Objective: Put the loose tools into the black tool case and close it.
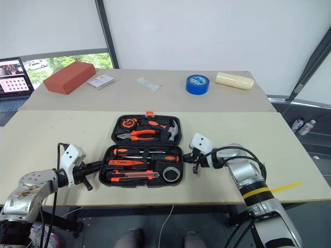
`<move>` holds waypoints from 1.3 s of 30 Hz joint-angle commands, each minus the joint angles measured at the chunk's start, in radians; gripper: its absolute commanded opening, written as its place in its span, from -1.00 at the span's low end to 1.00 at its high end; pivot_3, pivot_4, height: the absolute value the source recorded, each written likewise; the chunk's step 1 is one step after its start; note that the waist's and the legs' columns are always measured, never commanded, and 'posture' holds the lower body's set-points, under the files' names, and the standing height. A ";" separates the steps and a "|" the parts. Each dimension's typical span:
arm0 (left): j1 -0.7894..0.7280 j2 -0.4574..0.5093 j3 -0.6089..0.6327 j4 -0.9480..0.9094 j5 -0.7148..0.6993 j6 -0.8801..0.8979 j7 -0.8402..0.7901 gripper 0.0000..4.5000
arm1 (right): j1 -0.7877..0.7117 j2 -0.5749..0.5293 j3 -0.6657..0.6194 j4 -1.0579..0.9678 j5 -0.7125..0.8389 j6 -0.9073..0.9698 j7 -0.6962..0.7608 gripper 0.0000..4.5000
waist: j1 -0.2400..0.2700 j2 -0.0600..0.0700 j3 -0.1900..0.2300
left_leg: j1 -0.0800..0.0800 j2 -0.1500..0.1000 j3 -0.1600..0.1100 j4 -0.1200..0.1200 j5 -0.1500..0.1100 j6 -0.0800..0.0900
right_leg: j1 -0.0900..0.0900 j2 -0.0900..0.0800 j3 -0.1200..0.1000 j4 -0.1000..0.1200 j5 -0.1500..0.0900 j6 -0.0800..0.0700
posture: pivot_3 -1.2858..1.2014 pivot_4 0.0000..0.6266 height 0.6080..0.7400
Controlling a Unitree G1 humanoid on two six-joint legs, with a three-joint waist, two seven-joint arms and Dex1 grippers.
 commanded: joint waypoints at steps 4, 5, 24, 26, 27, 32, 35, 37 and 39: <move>-0.131 0.090 0.166 -0.025 -0.216 0.335 0.022 0.09 | -0.140 -0.039 -0.080 -0.016 0.059 0.202 -0.025 0.13 | -0.007 0.000 0.002 | 0.000 0.000 0.000 0.001 0.000 -0.001 | 0.000 0.000 0.000 0.001 0.000 0.000 | 0.03 -0.52 1.00; -0.179 0.100 0.157 0.003 -0.226 0.385 0.028 0.26 | -0.188 -0.027 -0.087 0.007 0.082 0.270 -0.024 0.29 | -0.006 0.000 0.002 | 0.000 0.000 0.000 0.001 0.001 -0.002 | 0.000 0.000 0.000 0.000 0.001 0.001 | 0.03 -0.52 1.00; -0.772 -0.054 -0.067 0.644 -0.002 0.471 0.187 0.87 | -0.722 0.223 -0.088 0.878 -0.026 0.436 -0.257 0.75 | -0.017 -0.002 0.003 | -0.009 -0.002 -0.003 0.001 0.003 -0.001 | -0.010 0.001 0.000 0.010 0.001 0.001 | 0.03 -0.52 1.00; -0.784 -0.064 -0.064 0.678 0.006 0.466 0.182 0.64 | -0.730 0.231 -0.112 0.908 -0.024 0.423 -0.290 0.54 | -0.018 -0.002 0.003 | -0.009 -0.002 -0.003 0.001 0.003 -0.001 | -0.012 0.001 0.000 0.012 0.001 0.001 | 0.03 -0.52 1.00; -0.787 -0.069 -0.068 0.691 0.013 0.455 0.178 0.59 | -0.732 0.234 -0.122 0.920 -0.026 0.409 -0.306 0.42 | -0.017 -0.002 0.003 | -0.009 -0.002 -0.003 0.002 0.003 -0.002 | -0.012 0.001 0.000 0.014 0.001 0.001 | 0.03 -0.52 1.00; -0.800 -0.094 -0.066 0.753 0.033 0.404 0.163 -0.24 | -0.737 0.246 -0.159 0.961 -0.031 0.390 -0.347 -0.38 | -0.015 -0.002 0.003 | -0.009 -0.002 -0.003 0.003 0.005 -0.005 | -0.011 0.001 0.000 0.015 0.001 0.000 | 0.03 -0.52 1.00; -0.811 -0.105 -0.051 0.796 0.036 0.376 0.166 -0.65 | -0.737 0.253 -0.180 0.974 -0.028 0.397 -0.354 -0.79 | -0.014 -0.002 0.003 | -0.007 -0.002 -0.004 0.004 0.006 -0.006 | -0.009 0.001 0.000 0.016 0.001 0.001 | 0.03 -0.52 1.00; -0.807 -0.119 -0.019 0.813 0.019 0.312 0.149 -0.99 | -0.726 0.259 -0.201 0.968 -0.020 0.343 -0.354 -1.00 | -0.014 -0.002 0.003 | -0.004 -0.002 -0.006 0.004 0.007 -0.006 | -0.005 0.001 -0.001 0.016 0.001 0.000 | 0.03 -0.52 1.00; -0.785 -0.130 0.036 0.800 -0.017 0.248 0.132 -1.00 | -0.694 0.267 -0.248 0.924 0.005 0.149 -0.351 -1.00 | -0.016 -0.002 0.003 | -0.003 -0.002 -0.006 0.004 0.008 -0.007 | -0.004 0.001 -0.001 0.015 0.001 0.001 | 0.03 -0.52 1.00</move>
